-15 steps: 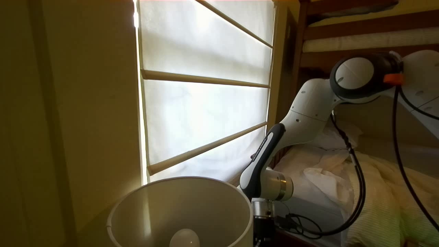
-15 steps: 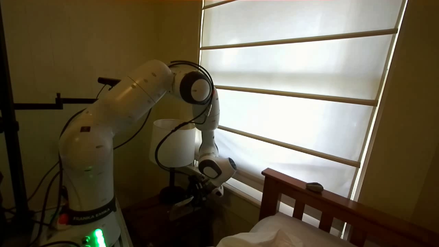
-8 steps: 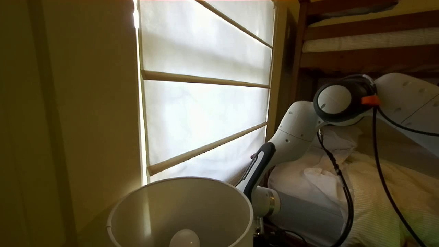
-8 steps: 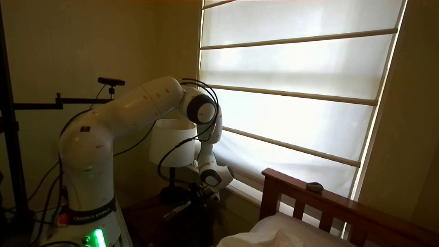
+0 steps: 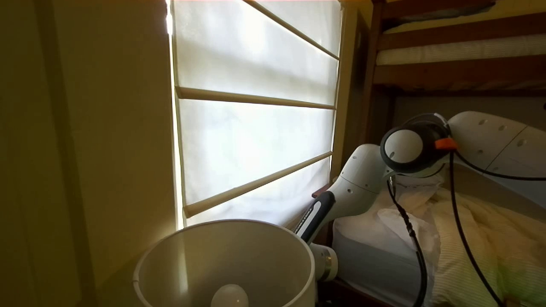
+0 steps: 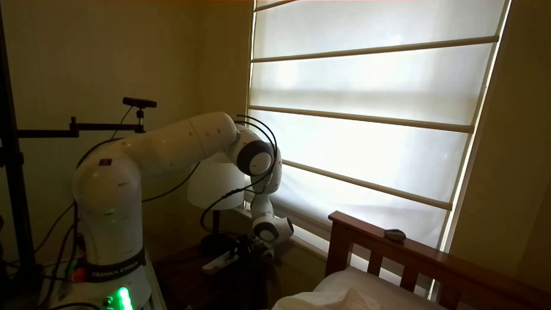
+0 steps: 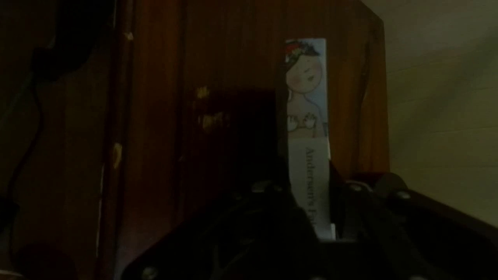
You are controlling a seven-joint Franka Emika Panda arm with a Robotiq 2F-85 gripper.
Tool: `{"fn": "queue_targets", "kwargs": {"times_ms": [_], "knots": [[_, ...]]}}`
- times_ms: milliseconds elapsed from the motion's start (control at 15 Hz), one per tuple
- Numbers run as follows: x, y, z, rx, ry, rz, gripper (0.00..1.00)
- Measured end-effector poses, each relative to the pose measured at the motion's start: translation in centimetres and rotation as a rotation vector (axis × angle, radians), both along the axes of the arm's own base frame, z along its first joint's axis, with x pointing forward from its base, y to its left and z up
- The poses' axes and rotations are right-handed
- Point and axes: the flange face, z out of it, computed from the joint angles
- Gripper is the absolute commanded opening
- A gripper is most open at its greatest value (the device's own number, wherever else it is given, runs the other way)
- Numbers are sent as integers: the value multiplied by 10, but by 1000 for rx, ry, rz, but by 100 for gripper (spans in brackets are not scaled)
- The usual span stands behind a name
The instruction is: Pick up the book from the bed and place it on the nightstand
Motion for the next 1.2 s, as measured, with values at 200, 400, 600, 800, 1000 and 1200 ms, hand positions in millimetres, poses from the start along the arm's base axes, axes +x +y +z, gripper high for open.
{"fn": "queue_targets", "kwargs": {"times_ms": [200, 400, 600, 800, 1000, 1200], "knots": [[-4, -13, -9, 16, 23, -64, 62], [-8, -38, -14, 9, 12, -174, 83], [-19, -64, -7, -5, -42, -309, 100], [-34, -80, 20, -66, -154, -397, 100], [-52, -76, 57, -142, -270, -425, 100], [-83, -64, 93, -231, -374, -389, 100]]}}
